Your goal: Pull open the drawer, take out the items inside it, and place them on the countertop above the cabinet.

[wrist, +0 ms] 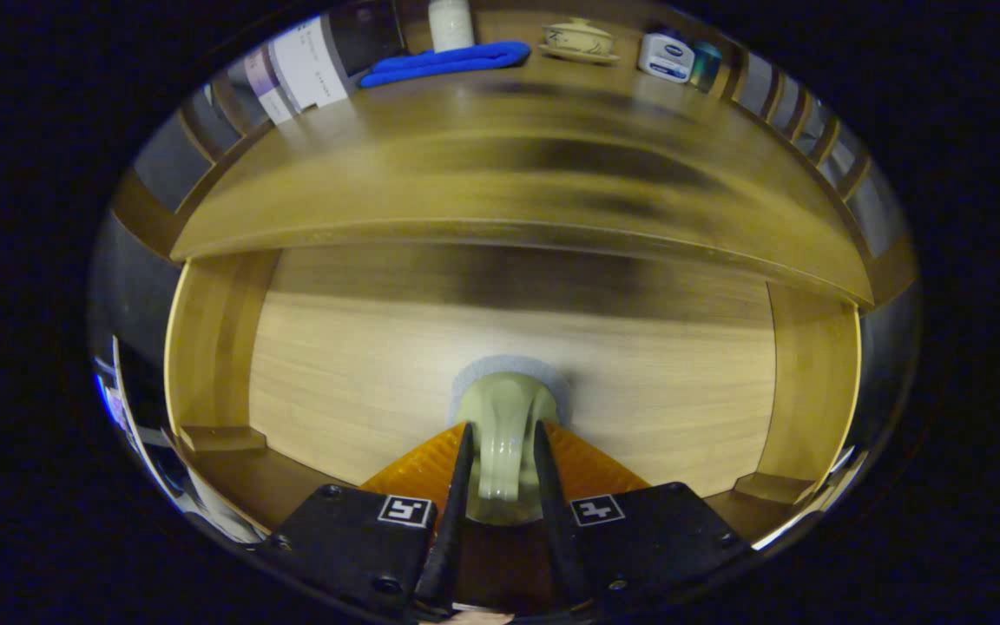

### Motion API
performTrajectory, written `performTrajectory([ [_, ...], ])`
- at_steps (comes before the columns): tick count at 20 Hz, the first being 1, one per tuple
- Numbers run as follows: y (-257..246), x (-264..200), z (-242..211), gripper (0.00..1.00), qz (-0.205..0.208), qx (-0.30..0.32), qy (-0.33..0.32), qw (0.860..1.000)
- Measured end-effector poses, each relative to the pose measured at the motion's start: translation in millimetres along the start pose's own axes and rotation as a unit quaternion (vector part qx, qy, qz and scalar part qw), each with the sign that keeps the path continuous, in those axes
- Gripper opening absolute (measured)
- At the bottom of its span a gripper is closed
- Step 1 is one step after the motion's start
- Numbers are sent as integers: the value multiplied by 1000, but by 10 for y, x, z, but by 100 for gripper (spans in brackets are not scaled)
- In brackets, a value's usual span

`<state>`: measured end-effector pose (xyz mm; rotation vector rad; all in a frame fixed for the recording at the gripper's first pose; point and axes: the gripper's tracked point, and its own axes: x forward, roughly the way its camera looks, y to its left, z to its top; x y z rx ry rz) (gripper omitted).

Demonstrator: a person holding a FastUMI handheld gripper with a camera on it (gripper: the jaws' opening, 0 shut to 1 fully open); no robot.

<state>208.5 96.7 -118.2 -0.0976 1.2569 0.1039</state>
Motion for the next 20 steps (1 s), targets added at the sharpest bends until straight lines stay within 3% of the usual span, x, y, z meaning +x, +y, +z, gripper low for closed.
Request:
performTrajectory([
  [4,-20,-8,-23,23,-3,-17,-1,1000],
  [6,-26,-50,-13,20,-3,-15,-8,1000],
  [20,-222,-1218,587,19,4,2,-102,995],
])
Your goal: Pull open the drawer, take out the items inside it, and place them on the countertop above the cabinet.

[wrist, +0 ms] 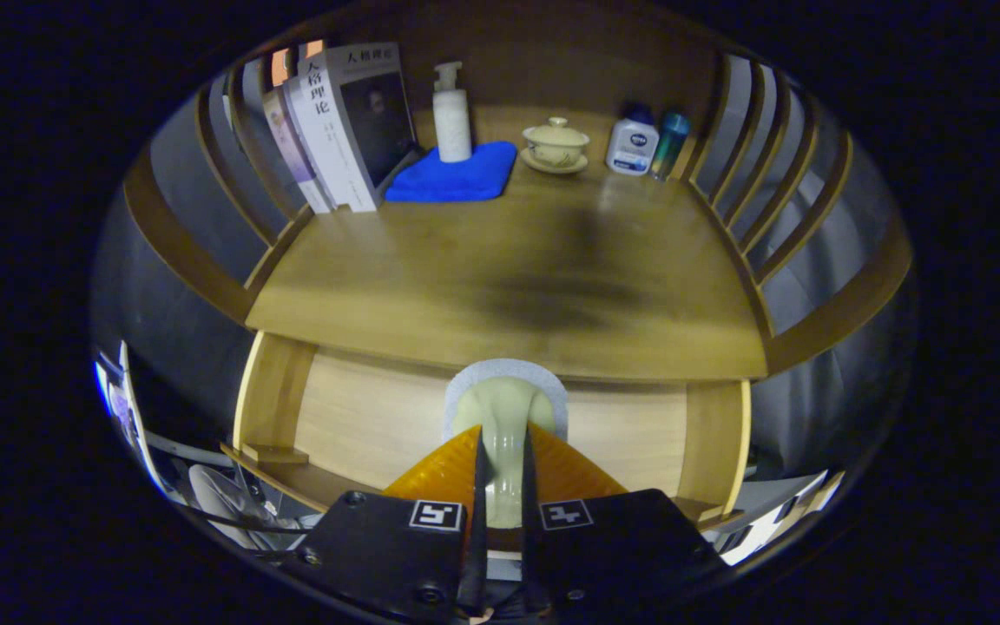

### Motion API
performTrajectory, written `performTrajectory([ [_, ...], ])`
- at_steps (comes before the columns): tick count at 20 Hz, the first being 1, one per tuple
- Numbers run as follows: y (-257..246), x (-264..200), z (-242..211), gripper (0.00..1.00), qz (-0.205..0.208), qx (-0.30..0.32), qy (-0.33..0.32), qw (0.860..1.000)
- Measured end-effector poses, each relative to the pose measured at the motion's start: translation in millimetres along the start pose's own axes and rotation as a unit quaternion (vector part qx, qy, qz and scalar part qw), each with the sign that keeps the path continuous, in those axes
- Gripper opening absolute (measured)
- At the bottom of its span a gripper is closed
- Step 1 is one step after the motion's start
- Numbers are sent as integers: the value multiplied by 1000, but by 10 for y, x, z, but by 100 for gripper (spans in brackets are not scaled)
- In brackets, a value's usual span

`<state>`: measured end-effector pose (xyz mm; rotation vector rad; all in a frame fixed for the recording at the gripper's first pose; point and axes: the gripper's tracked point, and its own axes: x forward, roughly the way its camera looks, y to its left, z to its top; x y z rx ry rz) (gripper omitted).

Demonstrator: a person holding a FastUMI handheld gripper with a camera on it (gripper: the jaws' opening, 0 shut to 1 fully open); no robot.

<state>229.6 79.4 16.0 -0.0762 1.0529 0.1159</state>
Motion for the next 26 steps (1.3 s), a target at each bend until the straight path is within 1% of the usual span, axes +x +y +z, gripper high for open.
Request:
performTrajectory([
  [3,-63,-19,285,19,-9,3,-6,1000],
  [4,-76,-7,378,19,-10,14,-4,1000],
  [7,-134,132,703,19,-14,32,0,999],
  [10,-170,271,928,19,-16,43,11,999],
  [12,-189,360,1071,19,-22,39,15,999],
  [13,-191,396,1111,19,-25,39,18,999],
  [16,-149,556,1159,19,-18,35,36,999],
  [19,-156,661,1205,19,-18,35,37,999],
  [23,-172,669,1217,19,-13,40,28,999],
  [25,-185,670,1233,21,-6,45,17,999],
  [26,-182,638,1224,27,-7,45,-1,999],
])
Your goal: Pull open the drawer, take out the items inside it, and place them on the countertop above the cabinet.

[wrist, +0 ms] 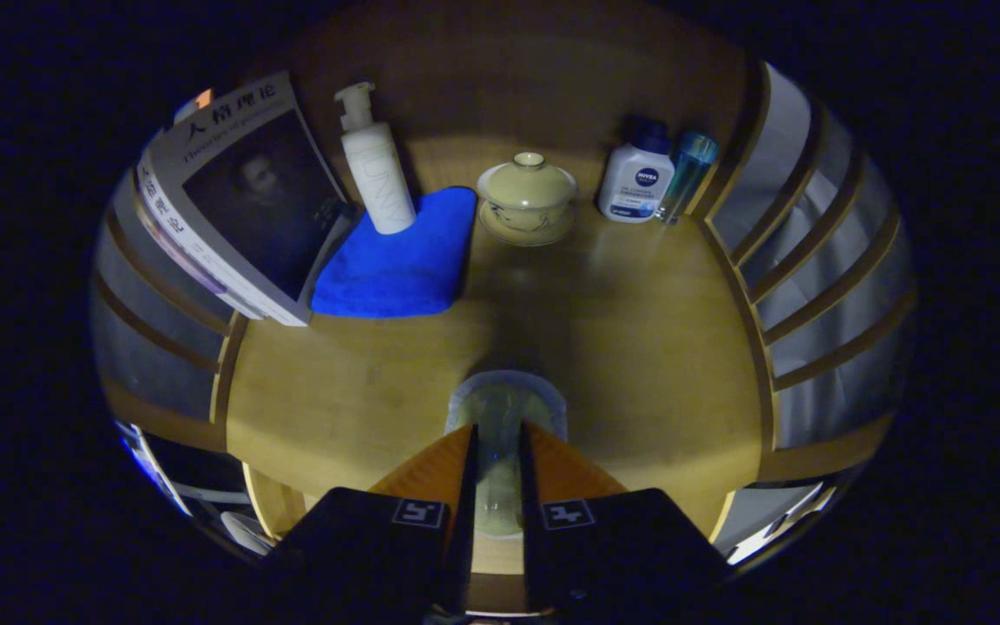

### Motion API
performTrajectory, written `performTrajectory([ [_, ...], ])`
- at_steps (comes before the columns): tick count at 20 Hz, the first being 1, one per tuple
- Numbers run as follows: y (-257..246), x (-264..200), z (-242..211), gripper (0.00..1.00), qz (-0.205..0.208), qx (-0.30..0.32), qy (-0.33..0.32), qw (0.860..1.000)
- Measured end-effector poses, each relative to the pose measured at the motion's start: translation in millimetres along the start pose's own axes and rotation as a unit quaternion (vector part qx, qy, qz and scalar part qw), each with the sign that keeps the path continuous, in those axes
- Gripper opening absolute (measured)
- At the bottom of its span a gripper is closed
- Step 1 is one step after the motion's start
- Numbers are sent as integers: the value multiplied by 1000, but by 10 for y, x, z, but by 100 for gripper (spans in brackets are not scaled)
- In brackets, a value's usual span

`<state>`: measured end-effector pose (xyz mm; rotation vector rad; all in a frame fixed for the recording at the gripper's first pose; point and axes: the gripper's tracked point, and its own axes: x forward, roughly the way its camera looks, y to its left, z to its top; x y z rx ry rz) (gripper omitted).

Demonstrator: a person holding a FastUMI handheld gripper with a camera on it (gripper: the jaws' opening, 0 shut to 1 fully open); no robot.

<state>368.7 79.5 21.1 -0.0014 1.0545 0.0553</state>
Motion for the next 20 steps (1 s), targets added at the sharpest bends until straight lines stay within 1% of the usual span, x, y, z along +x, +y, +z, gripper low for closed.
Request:
performTrajectory([
  [1,-37,-31,93,35,-3,-3,-11,1000],
  [2,-58,-96,94,43,-8,1,-22,1000],
  [5,59,-271,25,68,13,2,-42,999],
  [6,95,-317,-34,68,18,-6,-48,999],
  [8,62,-404,-113,68,15,-18,-71,997],
  [11,141,-538,-339,68,27,-13,-98,995],
  [14,124,-698,-475,68,33,-6,-147,989],
  [17,96,-924,-658,68,32,-13,-214,976],
  [20,106,-1185,-925,68,31,-17,-297,954],
])
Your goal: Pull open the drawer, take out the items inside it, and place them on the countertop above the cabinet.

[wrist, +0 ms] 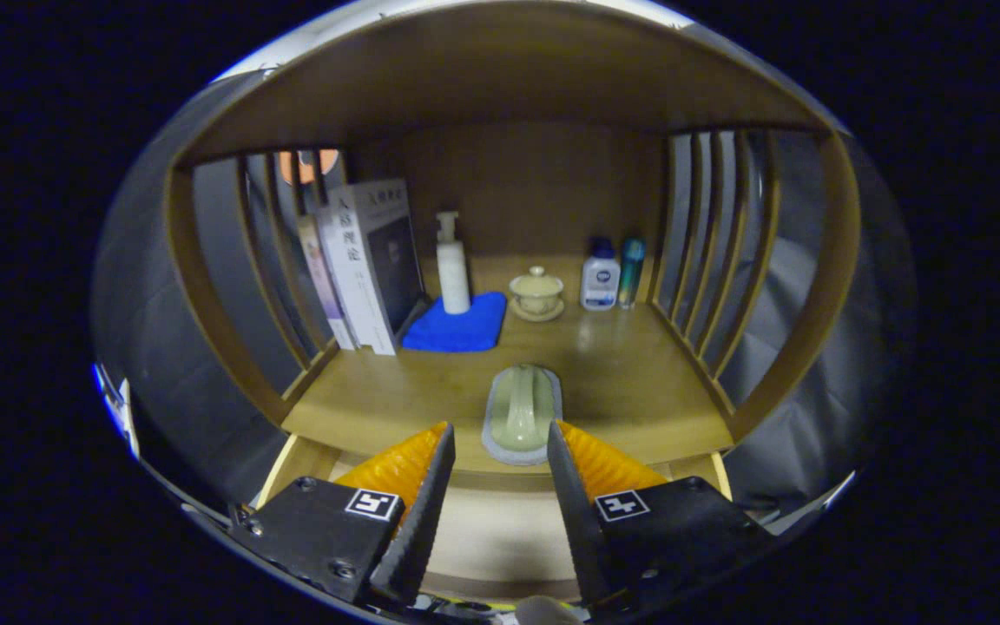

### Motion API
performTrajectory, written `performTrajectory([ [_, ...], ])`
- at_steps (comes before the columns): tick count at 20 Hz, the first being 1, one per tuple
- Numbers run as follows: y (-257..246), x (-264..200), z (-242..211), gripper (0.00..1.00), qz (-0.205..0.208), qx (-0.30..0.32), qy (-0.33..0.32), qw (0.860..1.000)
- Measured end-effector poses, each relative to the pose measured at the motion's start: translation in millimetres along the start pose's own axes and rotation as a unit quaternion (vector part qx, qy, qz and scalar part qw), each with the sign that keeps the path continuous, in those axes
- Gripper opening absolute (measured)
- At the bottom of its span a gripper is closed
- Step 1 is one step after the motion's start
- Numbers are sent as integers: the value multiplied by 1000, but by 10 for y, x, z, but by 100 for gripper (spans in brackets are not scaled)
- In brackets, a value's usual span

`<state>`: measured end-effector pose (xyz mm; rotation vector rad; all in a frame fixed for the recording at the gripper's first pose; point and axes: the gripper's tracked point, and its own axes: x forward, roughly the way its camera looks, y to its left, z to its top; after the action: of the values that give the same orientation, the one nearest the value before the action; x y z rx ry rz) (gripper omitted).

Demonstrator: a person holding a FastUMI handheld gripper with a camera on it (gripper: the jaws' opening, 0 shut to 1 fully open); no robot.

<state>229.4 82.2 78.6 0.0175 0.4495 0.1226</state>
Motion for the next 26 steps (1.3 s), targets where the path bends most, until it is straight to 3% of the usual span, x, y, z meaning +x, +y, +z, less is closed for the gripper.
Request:
performTrajectory([
  [2,35,-280,-129,68,2,-1,-55,999],
  [7,21,-841,-639,100,-4,0,-146,989],
  [11,-14,-1033,-1247,100,-7,8,-163,987],
  [16,71,-877,-2081,100,-20,5,-138,990],
  [20,192,-677,-2378,100,-19,12,-122,992],
  [26,216,-348,-2445,100,-39,-5,-124,991],
])
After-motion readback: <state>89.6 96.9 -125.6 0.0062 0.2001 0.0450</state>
